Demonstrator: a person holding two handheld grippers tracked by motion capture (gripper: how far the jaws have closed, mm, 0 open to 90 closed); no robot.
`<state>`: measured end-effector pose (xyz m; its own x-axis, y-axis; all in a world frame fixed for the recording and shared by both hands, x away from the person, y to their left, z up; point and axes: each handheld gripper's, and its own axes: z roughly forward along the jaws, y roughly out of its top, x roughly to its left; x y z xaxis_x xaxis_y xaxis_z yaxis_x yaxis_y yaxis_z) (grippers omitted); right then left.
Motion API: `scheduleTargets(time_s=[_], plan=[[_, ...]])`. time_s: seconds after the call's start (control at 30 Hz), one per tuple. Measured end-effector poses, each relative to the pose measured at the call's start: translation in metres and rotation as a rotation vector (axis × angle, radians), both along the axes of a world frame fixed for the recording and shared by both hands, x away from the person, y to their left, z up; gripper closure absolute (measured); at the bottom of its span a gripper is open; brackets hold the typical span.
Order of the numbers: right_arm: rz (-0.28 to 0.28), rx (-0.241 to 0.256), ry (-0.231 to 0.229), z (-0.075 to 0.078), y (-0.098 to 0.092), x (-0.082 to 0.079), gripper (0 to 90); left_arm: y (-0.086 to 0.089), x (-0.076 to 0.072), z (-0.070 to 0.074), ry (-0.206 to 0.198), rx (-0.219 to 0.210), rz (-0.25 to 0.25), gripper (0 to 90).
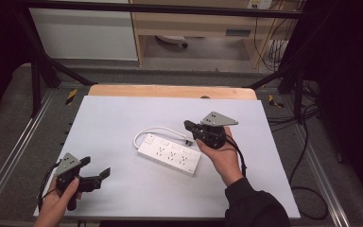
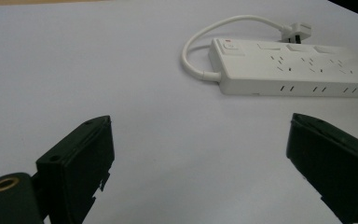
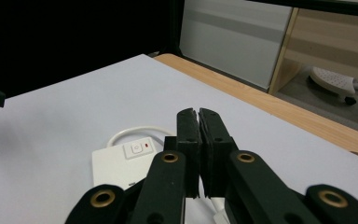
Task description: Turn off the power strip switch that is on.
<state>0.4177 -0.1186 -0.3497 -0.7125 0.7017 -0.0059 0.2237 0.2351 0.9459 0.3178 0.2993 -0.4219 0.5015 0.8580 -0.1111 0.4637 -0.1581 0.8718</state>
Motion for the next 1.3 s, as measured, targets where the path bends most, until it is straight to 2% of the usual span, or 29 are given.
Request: scheduleTargets(time_s=[0.63,1.3], plan=[[0.044,-0.027,0.066,-0.023,0.029,0.015,90.0,0.0,0.0,0.0,-0.012,0.013,-0.013,7.0],[0.056,-0.037,0.096,-0.035,0.041,0.022,90.0,0.0,0.0,0.0,-0.01,0.009,-0.007,7.1]])
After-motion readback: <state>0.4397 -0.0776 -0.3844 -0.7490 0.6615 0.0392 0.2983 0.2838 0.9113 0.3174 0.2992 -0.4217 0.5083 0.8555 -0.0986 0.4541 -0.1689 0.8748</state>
